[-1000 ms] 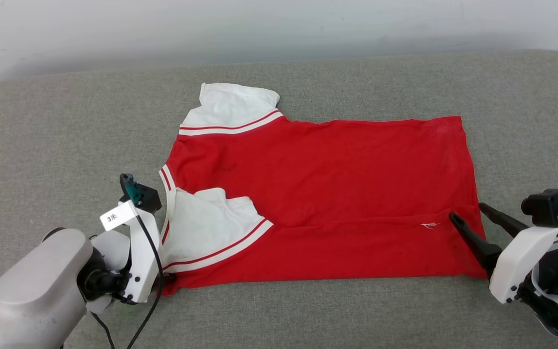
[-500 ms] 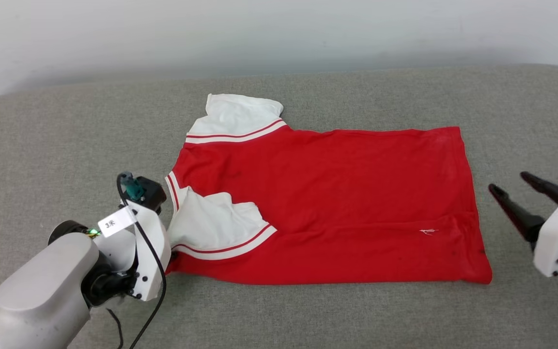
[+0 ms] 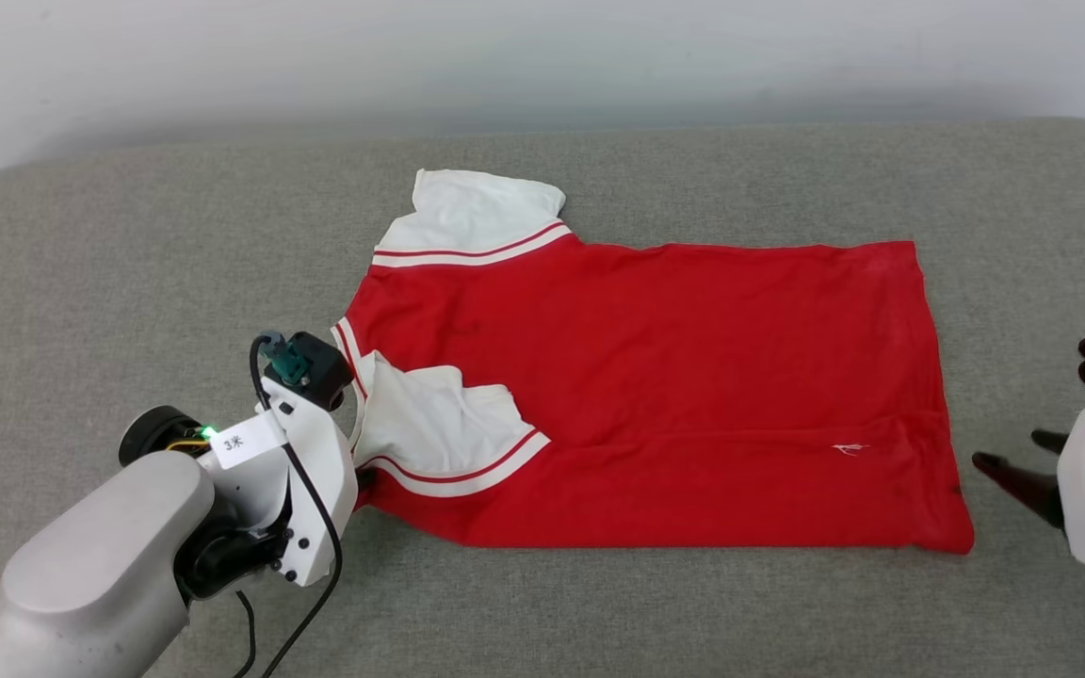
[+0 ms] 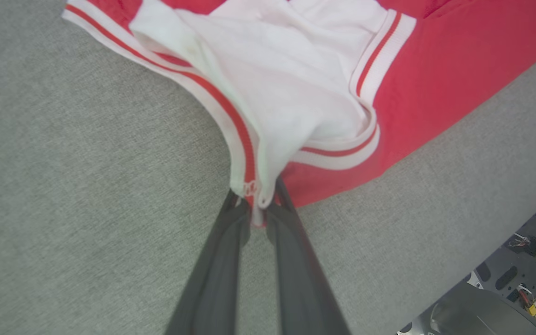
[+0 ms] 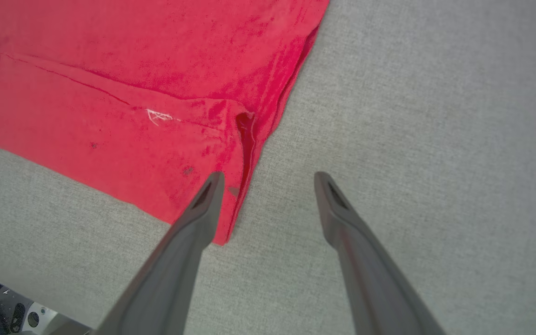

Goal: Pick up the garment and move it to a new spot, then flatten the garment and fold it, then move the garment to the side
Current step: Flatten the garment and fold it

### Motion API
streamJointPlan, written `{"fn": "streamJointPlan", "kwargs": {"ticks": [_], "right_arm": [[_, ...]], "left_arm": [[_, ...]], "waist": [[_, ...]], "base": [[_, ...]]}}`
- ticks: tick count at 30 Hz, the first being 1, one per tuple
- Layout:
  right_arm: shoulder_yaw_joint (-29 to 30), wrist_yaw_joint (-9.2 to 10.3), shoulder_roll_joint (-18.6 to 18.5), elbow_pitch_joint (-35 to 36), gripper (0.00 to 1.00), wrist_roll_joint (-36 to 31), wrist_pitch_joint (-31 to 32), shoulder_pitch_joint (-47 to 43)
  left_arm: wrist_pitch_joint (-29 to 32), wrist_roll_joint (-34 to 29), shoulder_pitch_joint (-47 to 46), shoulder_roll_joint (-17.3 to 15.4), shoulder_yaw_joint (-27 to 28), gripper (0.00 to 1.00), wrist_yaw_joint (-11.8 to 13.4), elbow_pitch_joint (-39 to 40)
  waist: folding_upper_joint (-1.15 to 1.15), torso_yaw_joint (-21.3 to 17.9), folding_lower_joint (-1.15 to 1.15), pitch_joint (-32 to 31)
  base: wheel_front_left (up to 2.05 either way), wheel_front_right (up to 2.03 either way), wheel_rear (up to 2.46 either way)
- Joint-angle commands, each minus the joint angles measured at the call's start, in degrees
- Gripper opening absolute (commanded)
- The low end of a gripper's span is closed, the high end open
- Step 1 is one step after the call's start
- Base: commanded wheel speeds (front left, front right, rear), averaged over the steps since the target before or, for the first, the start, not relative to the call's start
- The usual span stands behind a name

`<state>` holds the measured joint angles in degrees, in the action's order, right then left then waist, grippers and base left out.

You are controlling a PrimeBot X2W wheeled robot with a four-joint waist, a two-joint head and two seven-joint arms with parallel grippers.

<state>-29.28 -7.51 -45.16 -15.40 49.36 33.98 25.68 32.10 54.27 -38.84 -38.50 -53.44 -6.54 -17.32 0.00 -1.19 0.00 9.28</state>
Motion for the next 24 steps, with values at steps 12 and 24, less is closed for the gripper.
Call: {"fn": "streamJointPlan", "kwargs": {"ticks": [12,24], "right_arm": [[-2.6,0.04,7.6,-10.1,1.0,-2.0,0.3,-1.7],[-5.8,0.06,8.0,-14.1,0.0,-0.9,-6.9,-0.6]], "left_arm": [[-0.9,-1.2,-1.2,0.4,-0.3,0.0,0.9,1.4],[-2.1,0.0,1.5,-0.1,-0.3,0.0,1.2,0.1]], "waist": [[0.0,2.0,0.0,2.6],[0.0,1.5,0.0,1.3]], "base": [[0.0,0.0,0.0],[0.0,0.0,0.0]]}}
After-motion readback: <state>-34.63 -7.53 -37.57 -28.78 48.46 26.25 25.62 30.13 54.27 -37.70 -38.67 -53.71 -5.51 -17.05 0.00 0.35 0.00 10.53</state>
